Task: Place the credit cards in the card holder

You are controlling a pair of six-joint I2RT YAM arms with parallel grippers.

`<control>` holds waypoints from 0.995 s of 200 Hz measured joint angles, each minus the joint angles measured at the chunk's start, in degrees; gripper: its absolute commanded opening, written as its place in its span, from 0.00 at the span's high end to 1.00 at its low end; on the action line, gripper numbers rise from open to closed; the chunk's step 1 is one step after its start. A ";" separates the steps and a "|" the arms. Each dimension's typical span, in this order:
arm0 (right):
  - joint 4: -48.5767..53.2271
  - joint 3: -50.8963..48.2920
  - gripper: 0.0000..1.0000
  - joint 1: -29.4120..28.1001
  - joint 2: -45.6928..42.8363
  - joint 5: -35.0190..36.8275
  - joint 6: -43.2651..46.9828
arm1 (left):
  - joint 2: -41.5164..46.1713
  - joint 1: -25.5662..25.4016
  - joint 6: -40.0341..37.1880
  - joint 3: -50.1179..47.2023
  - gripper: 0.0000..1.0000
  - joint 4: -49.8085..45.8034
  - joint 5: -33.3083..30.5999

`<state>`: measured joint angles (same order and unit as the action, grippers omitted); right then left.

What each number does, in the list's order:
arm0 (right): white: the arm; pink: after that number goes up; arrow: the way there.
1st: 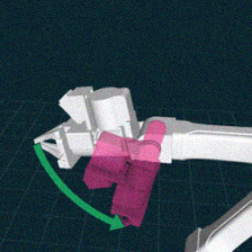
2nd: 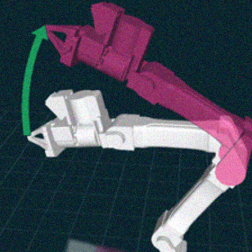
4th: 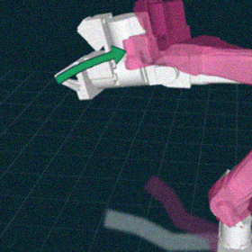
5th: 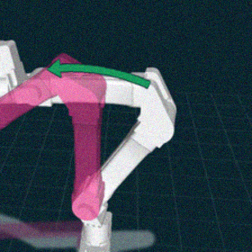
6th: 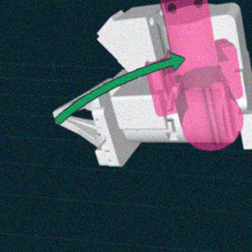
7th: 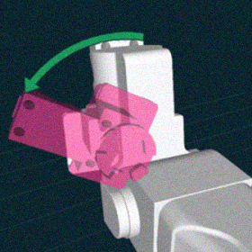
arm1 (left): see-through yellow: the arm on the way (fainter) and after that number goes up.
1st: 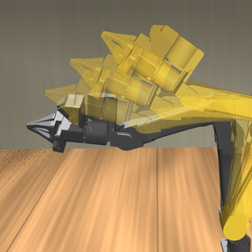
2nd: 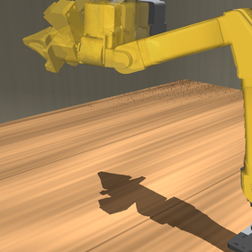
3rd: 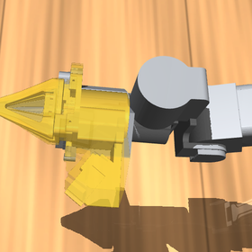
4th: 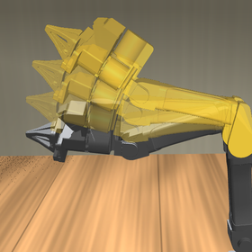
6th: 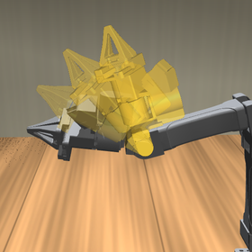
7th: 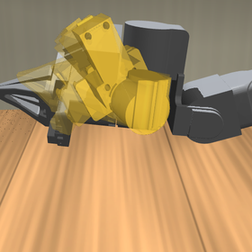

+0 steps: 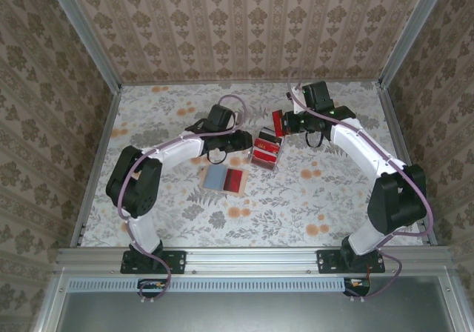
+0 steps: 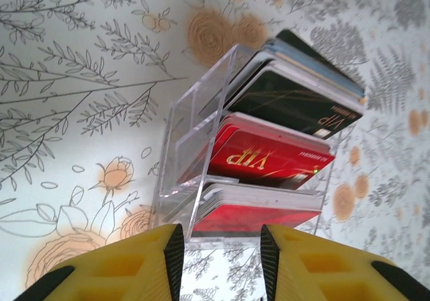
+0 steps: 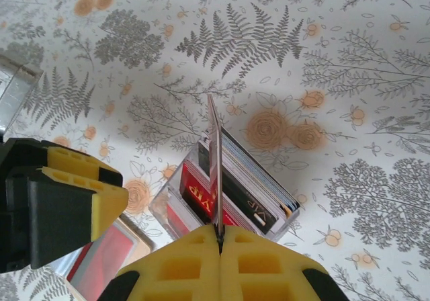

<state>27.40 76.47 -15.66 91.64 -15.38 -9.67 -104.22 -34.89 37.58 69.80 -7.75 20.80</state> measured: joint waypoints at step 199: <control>-17.81 -12.57 0.95 5.40 0.02 -34.29 -12.92 | 0.63 2.23 13.44 -5.05 0.62 27.04 22.16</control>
<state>9.58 63.90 -10.26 91.66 -49.67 -22.59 -103.59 -32.67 51.03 64.75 19.29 42.96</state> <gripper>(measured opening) 0.069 0.395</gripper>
